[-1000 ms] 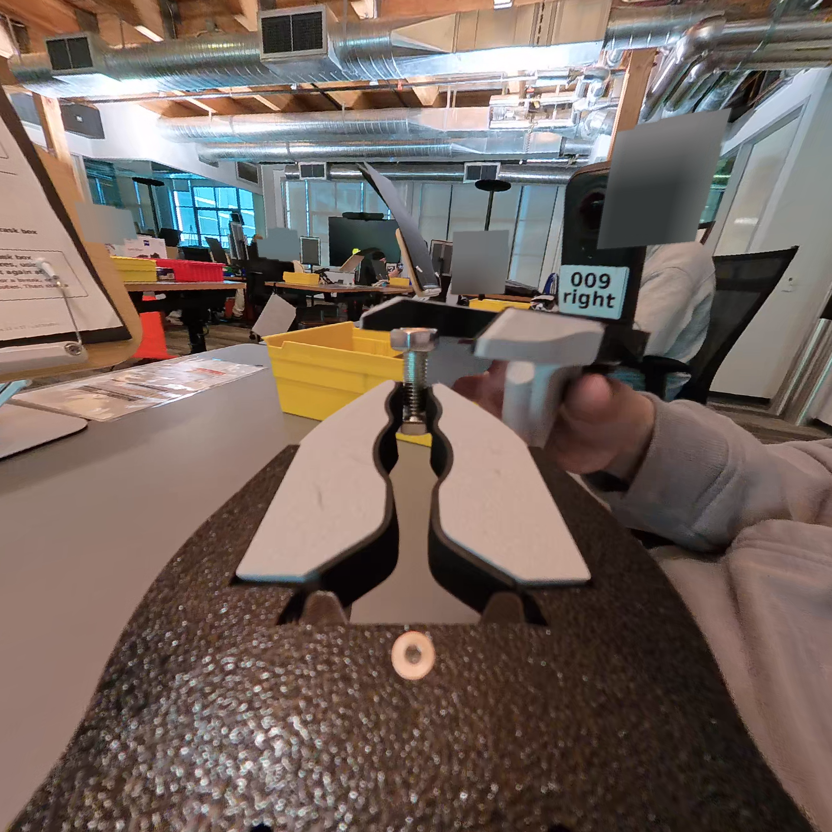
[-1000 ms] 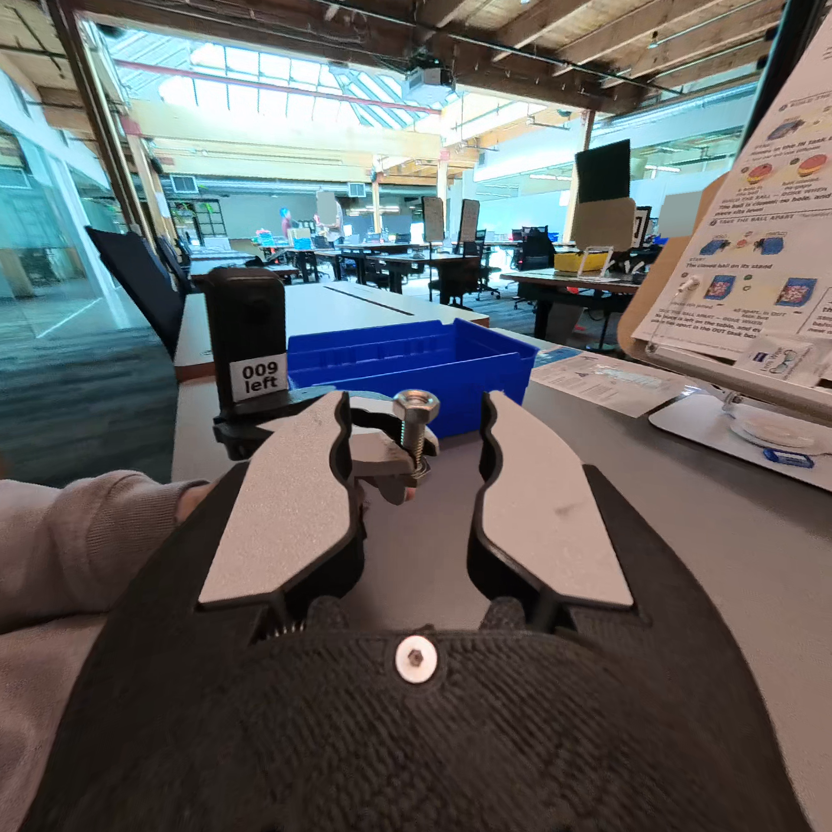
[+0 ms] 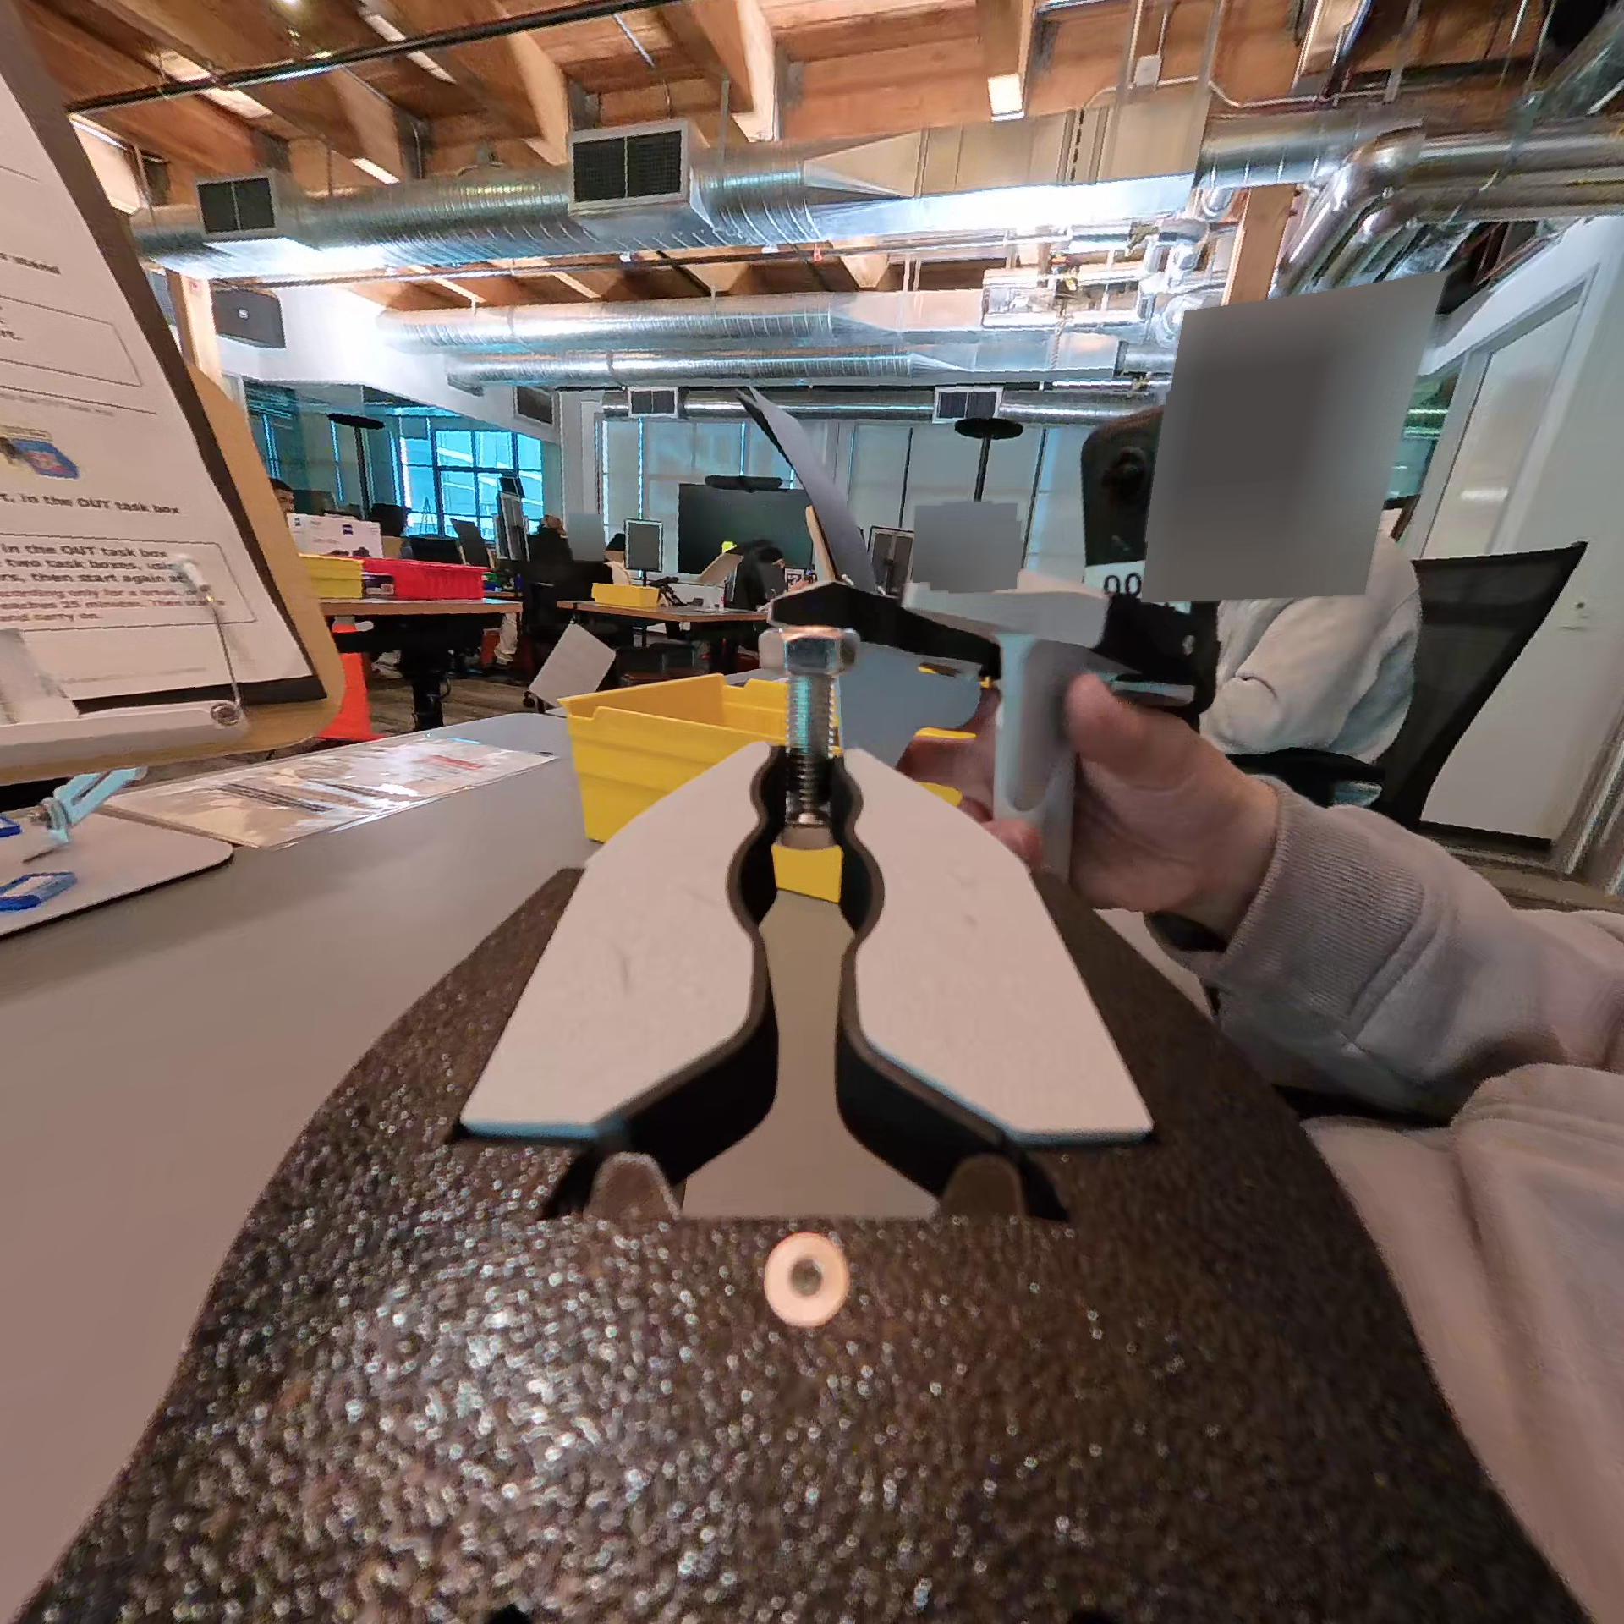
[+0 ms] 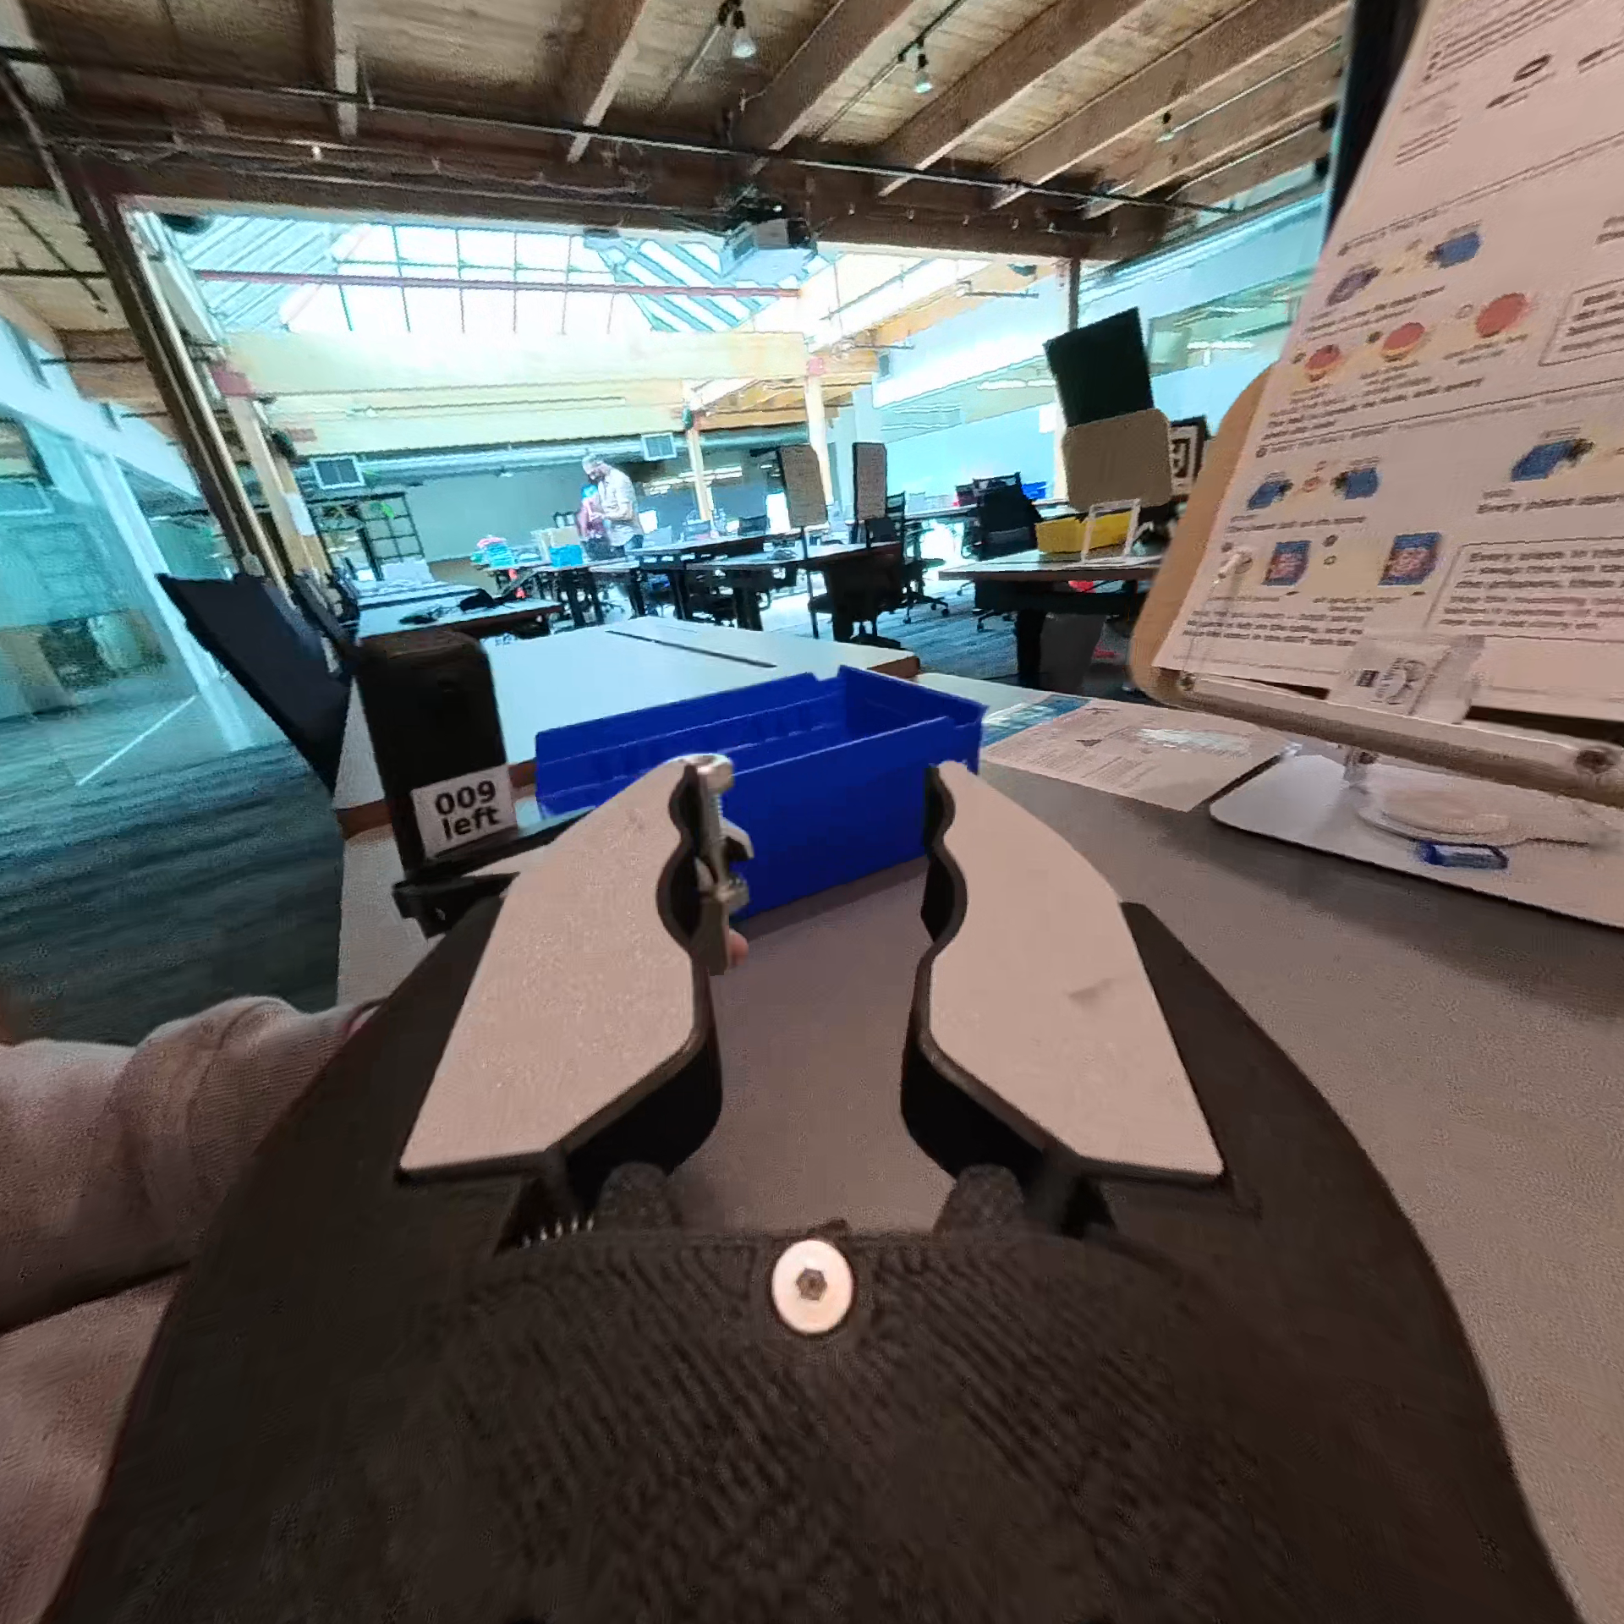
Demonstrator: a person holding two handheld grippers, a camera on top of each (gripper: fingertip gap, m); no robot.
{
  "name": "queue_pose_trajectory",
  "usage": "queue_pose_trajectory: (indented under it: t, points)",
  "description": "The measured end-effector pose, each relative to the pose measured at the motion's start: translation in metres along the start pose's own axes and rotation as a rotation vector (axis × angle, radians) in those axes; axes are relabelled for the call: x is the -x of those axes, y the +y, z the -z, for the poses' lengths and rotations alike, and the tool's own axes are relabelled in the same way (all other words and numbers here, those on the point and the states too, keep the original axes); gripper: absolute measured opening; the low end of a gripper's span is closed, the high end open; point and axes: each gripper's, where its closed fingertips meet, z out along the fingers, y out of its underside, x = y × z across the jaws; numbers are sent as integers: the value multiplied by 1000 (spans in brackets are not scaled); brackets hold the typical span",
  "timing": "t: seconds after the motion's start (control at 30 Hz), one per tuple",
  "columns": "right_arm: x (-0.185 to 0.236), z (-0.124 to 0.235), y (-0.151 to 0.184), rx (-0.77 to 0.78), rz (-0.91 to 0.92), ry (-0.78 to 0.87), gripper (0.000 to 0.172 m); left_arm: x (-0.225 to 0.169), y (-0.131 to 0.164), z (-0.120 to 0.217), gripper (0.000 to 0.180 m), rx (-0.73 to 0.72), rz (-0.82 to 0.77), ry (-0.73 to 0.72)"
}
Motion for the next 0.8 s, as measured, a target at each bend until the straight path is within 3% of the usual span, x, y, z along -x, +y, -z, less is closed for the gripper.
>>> queue_pose_trajectory:
  t: [0.27,0.37,0.63,0.73,0.8]
  points:
    - [27,-22,22,51,106,-16,35,-7,8,-5,8,29,-28,13]
    - [26,-21,20,40,111,-5,21,-6,8,-5,8,32,-30,7]
    - [31,-9,12,32,95,-155,19,-9,4,-3,8,23,-22,62]
    - [19,2,-2,4,92,-132,19,-10,3,-2,8,23,-22,75]
    - [-5,16,-15,23,154,-18,19,-9,3,-2,8,31,-20,72]
